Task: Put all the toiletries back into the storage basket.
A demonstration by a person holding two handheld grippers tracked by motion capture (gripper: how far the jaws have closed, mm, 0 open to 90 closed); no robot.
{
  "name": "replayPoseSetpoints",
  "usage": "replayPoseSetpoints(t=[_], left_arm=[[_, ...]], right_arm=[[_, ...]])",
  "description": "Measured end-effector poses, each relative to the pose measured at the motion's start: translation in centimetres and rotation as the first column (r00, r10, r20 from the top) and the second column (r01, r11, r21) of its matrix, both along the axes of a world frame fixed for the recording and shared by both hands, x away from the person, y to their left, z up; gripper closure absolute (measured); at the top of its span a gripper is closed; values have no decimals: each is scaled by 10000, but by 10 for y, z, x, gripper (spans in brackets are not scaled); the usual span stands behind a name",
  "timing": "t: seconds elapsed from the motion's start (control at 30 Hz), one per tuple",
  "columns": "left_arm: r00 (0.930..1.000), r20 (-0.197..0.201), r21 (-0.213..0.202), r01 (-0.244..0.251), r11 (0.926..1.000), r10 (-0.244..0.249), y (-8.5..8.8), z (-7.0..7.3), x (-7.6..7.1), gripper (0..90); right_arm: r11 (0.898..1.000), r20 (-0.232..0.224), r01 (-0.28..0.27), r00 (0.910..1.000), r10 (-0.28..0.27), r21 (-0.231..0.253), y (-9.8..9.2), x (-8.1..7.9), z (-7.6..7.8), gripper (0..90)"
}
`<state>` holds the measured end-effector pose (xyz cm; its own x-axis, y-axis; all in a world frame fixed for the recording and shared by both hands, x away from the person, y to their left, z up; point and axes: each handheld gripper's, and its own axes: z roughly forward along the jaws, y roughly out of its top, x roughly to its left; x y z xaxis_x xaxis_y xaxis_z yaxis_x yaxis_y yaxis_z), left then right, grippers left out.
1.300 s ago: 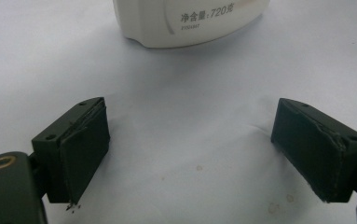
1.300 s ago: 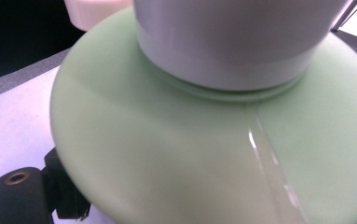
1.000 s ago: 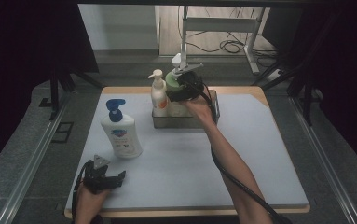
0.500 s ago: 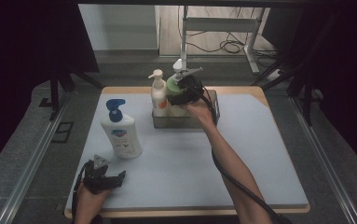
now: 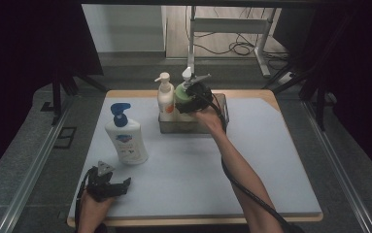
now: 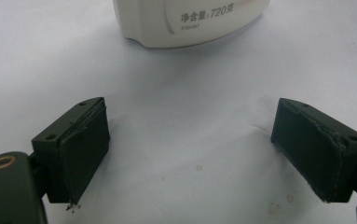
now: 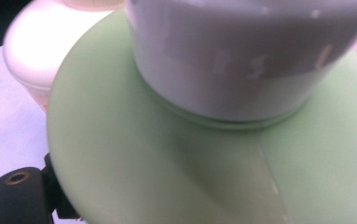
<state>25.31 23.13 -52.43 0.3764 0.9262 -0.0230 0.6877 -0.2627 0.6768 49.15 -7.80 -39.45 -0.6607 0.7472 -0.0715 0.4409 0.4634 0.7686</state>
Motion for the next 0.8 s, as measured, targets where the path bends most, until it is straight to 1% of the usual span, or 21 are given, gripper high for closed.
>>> replayPoseSetpoints(t=[0.2, 0.4, 0.5, 0.67, 0.8], left_arm=[[10000, 20, -25, -15, 10000, 15, 0, 0, 0, 114], [10000, 16, -17, -10, 10000, 10, 0, 0, 0, 114], [10000, 4, 13, 9, 10000, -9, 0, 0, 0, 114], [10000, 5, 12, 7, 10000, -7, 0, 0, 0, 114], [10000, 4, 12, 7, 10000, -7, 0, 0, 0, 114]], right_arm=[[10000, -137, 37, 9999, -37, -47, -1, 1, -5, 121], [9999, -301, 164, 9994, -163, 43, -3, 2, -10, 120], [9998, -319, 151, 9994, -148, 98, -3, 3, -11, 119], [9999, -597, 57, 9982, -51, 111, -5, 5, -9, 116], [9997, -483, -71, 9988, 82, 240, -7, 6, -11, 114]])
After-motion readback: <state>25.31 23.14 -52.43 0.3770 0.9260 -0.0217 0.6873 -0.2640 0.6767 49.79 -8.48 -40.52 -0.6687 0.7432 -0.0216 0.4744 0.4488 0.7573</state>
